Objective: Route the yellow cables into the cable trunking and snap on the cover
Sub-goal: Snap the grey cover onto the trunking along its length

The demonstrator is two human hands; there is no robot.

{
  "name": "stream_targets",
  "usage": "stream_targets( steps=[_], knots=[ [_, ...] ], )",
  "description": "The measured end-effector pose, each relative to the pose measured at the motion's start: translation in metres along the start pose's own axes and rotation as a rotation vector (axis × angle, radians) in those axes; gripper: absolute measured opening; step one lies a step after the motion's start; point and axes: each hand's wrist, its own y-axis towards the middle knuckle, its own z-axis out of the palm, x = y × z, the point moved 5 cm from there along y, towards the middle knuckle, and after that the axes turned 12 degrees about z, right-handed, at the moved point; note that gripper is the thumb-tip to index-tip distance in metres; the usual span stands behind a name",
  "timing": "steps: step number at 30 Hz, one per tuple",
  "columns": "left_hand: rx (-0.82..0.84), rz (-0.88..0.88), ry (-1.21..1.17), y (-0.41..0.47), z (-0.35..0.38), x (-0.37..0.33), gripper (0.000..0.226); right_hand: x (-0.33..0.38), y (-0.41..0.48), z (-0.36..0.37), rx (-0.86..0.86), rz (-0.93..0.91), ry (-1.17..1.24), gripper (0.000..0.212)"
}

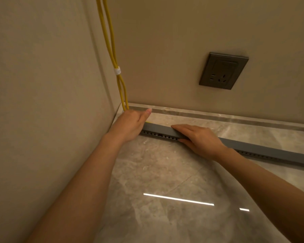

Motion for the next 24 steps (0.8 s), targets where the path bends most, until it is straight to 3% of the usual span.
stream_targets(
  steps=[7,19,24],
  knots=[
    [0.062,-0.064,0.049,0.002,0.003,0.015,0.071,0.000,0.001,0.000,0.027,-0.016,0.016,0.048],
    [0.060,-0.116,-0.026,-0.005,0.002,0.014,0.065,0.001,-0.011,-0.004,0.075,-0.025,0.092,0.050],
    [0.112,-0.072,0.120,-0.011,0.001,0.004,0.070,-0.001,-0.022,-0.005,0.058,-0.022,0.125,0.048]
  ],
)
